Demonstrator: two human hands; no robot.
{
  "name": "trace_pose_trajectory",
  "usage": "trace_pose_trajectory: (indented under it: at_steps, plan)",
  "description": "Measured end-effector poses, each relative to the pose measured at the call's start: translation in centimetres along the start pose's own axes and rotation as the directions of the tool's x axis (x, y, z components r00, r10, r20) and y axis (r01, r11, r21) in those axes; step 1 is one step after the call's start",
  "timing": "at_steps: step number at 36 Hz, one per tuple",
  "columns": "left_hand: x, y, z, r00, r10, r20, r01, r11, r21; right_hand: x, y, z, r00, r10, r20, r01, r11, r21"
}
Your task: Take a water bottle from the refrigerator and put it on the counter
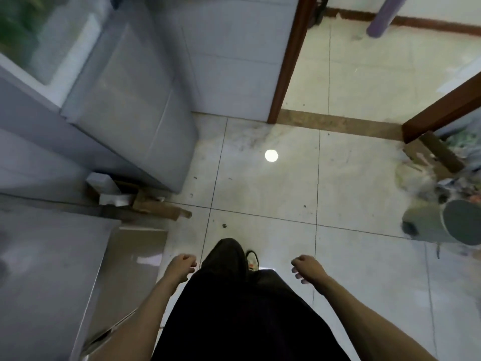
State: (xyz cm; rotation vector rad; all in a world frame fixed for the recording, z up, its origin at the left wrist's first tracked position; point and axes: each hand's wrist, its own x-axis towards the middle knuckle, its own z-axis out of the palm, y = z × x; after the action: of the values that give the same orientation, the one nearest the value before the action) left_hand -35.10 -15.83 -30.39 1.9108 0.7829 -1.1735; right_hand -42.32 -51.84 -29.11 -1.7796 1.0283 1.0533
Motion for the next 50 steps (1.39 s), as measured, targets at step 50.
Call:
trace_pose_trajectory:
  at_steps: [50]
  plan:
    - [6.6, 74.6, -11.4, 0.085, 0.885, -0.457, -0.329, 0.458, 0.826, 6.0, -74.3, -45.8, 0.067, -0.922, -0.380, 0.932, 0.194, -0.307]
